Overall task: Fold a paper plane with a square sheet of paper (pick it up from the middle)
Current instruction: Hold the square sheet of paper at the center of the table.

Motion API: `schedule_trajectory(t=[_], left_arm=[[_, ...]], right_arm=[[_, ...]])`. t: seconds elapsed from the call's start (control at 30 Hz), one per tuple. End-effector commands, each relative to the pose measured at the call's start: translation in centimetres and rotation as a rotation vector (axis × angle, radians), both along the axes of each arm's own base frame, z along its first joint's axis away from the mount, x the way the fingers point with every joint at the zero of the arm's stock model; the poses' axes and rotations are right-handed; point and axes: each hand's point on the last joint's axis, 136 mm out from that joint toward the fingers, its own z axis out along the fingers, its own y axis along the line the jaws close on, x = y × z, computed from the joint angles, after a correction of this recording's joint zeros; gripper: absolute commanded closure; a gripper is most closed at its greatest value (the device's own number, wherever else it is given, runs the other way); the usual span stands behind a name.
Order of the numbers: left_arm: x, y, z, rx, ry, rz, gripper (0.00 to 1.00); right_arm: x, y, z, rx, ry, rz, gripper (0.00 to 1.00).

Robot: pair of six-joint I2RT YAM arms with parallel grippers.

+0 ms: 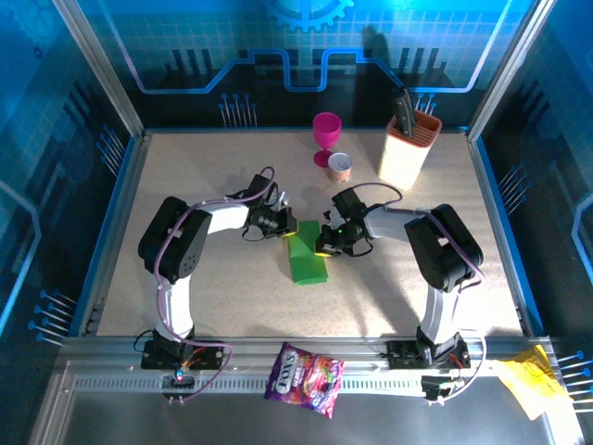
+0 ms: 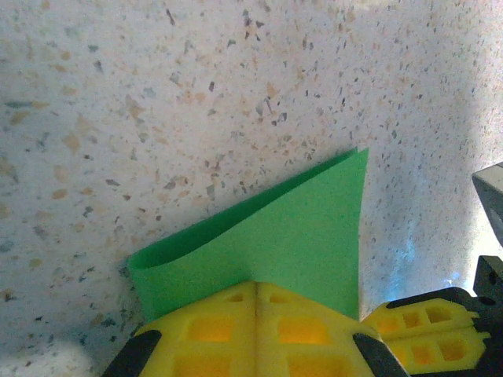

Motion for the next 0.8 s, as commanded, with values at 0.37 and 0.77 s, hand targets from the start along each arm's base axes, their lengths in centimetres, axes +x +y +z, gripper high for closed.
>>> schedule_trajectory(t=[0.37,0.77], left_arm=[[1.1,0.8,-0.6,0.010,0.008,0.040,0.98],[0.3,0.3,3.2,-0.040,-0.037,0.004,0.97]], right_arm=[[-3.1,-1.9,-3.7,-0.129,0.120,0.012,1.00],[-3.2,-1.9,-3.9,-0.130,0.122,0.012,1.00]])
